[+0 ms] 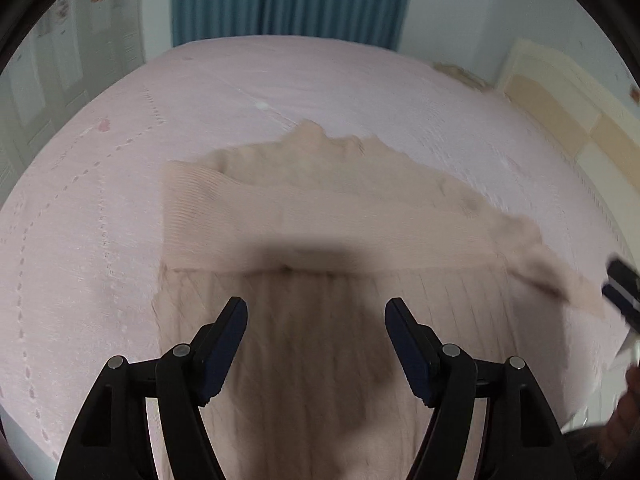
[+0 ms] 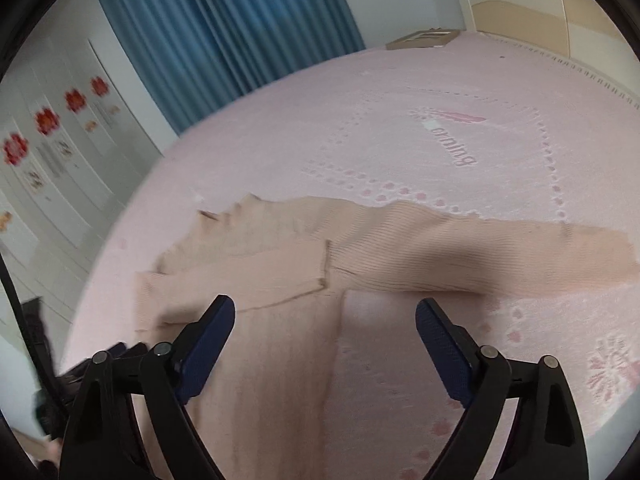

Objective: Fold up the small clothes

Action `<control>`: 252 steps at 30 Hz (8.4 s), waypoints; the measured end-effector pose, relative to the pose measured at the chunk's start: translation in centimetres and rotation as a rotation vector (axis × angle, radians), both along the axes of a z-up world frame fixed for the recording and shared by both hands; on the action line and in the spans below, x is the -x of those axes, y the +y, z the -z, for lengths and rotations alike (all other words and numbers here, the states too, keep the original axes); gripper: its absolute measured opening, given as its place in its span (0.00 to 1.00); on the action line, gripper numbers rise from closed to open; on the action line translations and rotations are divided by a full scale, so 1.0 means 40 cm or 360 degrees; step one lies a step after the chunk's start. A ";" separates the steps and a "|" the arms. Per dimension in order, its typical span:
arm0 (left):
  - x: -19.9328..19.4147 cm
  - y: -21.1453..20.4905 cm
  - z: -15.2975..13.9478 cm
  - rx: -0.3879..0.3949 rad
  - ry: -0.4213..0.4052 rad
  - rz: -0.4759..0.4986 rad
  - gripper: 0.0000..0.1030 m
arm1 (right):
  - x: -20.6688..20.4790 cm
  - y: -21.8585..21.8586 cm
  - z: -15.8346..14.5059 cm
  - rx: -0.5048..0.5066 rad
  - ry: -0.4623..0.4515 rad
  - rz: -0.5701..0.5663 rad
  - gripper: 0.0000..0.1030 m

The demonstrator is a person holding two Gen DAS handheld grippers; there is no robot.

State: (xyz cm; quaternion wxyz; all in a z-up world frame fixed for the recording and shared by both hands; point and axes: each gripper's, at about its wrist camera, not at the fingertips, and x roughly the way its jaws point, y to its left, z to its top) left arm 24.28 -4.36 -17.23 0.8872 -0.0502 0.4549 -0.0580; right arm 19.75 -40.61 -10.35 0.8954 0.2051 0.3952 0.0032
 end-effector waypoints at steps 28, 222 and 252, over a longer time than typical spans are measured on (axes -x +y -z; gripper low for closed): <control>-0.241 0.278 0.025 -0.0158 0.0063 -0.0296 0.69 | -0.348 0.143 0.172 0.0257 0.0330 -0.0093 0.31; -0.287 0.257 0.042 0.0104 -0.0128 -0.0171 0.06 | -0.275 0.158 0.157 0.0376 0.0439 -0.0005 0.43; -0.254 0.274 0.090 0.0086 0.0176 -0.0235 0.41 | -0.283 0.189 0.194 0.0385 0.0502 0.0024 0.52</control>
